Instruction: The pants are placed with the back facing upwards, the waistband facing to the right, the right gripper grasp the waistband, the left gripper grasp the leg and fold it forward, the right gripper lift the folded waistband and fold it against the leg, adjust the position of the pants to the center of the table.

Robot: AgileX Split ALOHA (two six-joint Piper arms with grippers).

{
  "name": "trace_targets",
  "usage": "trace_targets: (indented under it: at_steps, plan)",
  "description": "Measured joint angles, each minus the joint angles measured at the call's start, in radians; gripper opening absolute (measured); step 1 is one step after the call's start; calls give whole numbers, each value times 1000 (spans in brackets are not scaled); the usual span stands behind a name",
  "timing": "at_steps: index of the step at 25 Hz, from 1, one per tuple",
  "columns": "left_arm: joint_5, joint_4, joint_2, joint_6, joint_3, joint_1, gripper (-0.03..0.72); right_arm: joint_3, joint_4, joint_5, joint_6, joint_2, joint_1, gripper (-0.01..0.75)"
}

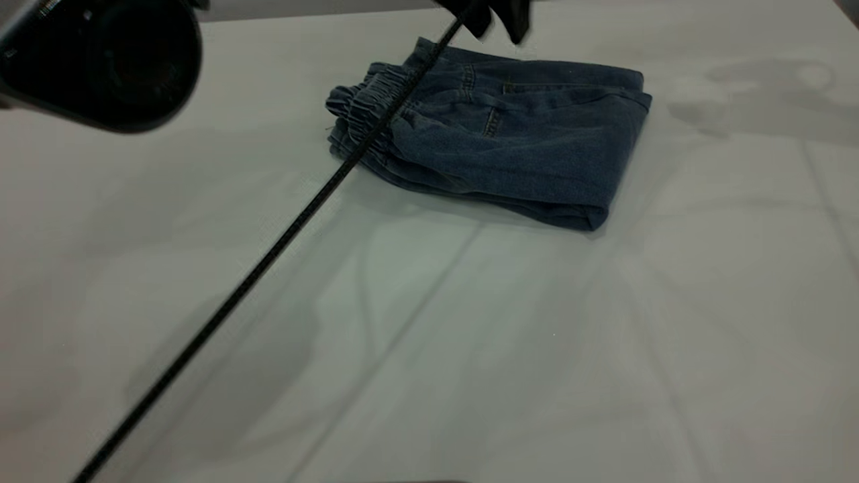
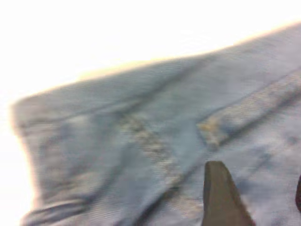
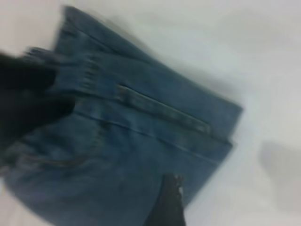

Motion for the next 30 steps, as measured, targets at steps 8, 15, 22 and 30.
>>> trace_targets:
  at_steps: [8, 15, 22, 30]
  plan:
    - [0, 51, -165, 4, 0, 15, 343, 0, -16, 117, 55, -322, 0, 586]
    - [0, 51, -351, 36, 61, 6, 343, 0, -20, 279, 163, -559, 0, 586]
    - [0, 98, -561, 38, 335, 1, 343, 53, -56, 336, 279, -757, 0, 586]
    - [0, 107, -877, 31, 770, 1, 343, 336, -75, 345, 291, -1055, 0, 586]
